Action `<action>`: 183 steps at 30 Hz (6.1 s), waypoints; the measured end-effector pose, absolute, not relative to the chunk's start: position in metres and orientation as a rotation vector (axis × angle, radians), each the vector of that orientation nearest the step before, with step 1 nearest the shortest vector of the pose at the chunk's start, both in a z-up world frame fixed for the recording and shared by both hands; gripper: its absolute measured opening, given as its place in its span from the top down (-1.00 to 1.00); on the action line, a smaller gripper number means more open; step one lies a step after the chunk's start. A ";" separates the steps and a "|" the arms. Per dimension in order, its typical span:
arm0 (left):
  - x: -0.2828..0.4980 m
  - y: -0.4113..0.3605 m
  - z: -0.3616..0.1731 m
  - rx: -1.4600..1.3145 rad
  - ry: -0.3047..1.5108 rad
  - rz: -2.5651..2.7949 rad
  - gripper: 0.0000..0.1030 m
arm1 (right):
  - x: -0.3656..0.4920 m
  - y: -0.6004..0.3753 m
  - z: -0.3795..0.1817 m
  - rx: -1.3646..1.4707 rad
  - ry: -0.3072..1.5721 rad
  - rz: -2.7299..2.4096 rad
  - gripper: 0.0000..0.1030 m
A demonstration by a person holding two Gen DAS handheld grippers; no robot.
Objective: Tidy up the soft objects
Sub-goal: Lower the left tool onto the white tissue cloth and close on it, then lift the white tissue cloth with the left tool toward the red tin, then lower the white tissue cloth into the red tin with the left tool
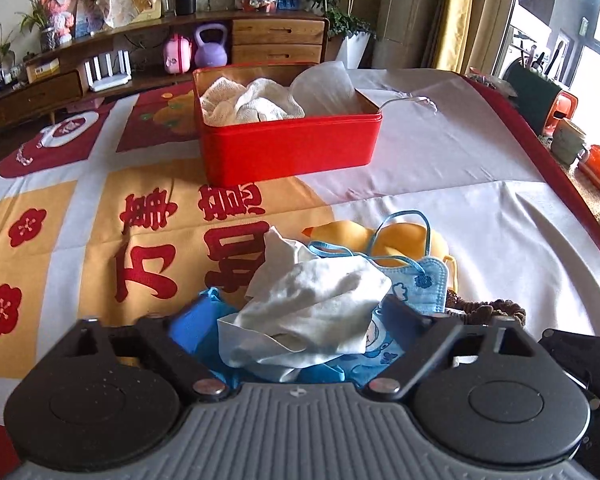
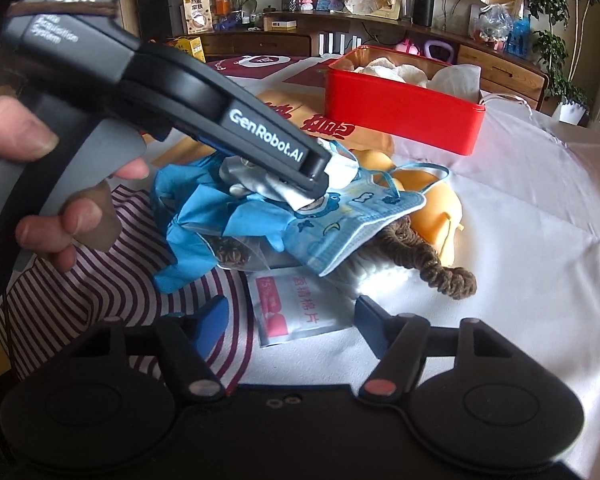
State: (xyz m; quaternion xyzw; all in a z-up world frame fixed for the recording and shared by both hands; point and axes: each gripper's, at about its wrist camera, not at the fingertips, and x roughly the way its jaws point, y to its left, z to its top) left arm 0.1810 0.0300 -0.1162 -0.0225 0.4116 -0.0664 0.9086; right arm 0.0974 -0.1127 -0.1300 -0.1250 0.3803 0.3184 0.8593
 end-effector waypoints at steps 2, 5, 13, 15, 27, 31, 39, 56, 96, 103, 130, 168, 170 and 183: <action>0.185 0.031 -0.119 -0.054 0.877 -0.130 -0.31 | 0.097 -0.114 -0.130 -0.260 0.798 0.665 -0.24; 0.185 0.032 -0.120 -0.073 0.874 -0.124 -0.22 | 0.095 -0.116 -0.128 -0.249 0.799 0.661 -0.11; 0.183 0.030 -0.117 -0.085 0.882 -0.129 0.22 | 0.089 -0.117 -0.125 -0.255 0.798 0.653 0.11; 0.182 0.030 -0.116 -0.086 0.881 -0.126 0.37 | 0.088 -0.119 -0.124 -0.252 0.801 0.647 0.12; 0.175 0.038 -0.096 -0.115 0.837 -0.109 0.78 | 0.085 -0.132 -0.117 -0.224 0.810 0.630 0.65; 0.170 0.041 -0.086 -0.118 0.815 -0.095 0.78 | 0.082 -0.137 -0.111 -0.207 0.789 0.616 0.80; 0.160 0.049 -0.068 -0.136 0.784 -0.081 0.78 | 0.081 -0.155 -0.100 -0.154 0.775 0.570 0.87; 0.155 0.049 -0.069 -0.141 0.823 -0.143 0.78 | 0.077 -0.174 -0.083 -0.044 0.788 0.565 0.92; 0.173 0.056 -0.090 -0.077 0.853 -0.092 0.85 | 0.088 -0.183 -0.076 0.035 0.806 0.547 0.92; 0.168 0.072 -0.058 -0.143 0.820 -0.098 0.85 | 0.097 -0.190 -0.054 0.078 0.780 0.556 0.92; 0.242 0.058 0.032 -0.054 0.670 -0.138 0.85 | 0.233 -0.172 0.014 0.059 0.696 0.555 0.92; 0.410 0.043 -0.080 -0.048 0.816 -0.079 0.84 | 0.360 -0.098 -0.078 -0.070 0.817 0.537 0.91; 0.413 0.040 -0.086 -0.035 0.839 -0.076 0.84 | 0.361 -0.097 -0.080 -0.071 0.822 0.539 0.90; 0.420 0.038 -0.105 -0.049 0.911 -0.086 0.84 | 0.361 -0.091 -0.088 -0.087 0.855 0.556 0.66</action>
